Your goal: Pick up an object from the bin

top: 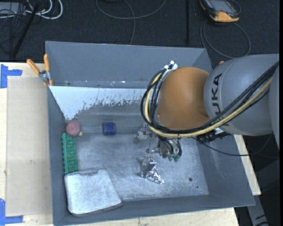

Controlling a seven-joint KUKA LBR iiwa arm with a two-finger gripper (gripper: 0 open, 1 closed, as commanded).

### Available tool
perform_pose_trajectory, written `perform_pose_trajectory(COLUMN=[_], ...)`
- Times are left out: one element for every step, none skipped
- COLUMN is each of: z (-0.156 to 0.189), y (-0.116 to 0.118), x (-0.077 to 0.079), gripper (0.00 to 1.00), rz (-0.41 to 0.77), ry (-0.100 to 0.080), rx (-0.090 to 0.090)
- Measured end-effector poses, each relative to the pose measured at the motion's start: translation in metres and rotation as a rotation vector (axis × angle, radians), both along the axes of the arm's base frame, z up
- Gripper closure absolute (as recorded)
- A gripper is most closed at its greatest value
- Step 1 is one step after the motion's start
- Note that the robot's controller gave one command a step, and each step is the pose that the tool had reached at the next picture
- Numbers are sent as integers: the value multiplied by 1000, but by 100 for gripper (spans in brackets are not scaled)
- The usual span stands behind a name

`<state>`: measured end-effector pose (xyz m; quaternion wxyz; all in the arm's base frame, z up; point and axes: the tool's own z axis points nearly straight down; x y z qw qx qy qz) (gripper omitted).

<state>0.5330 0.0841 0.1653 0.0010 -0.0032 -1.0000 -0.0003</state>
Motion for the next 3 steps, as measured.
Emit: perform_pose_trajectory(z=[-89, -94, -77], y=[-39, -88, -114], x=[-49, -38, -22], gripper=[0, 0, 0], rz=[-34, -342, -315], ry=[11, -1, -3], rx=[-3, 3, -1])
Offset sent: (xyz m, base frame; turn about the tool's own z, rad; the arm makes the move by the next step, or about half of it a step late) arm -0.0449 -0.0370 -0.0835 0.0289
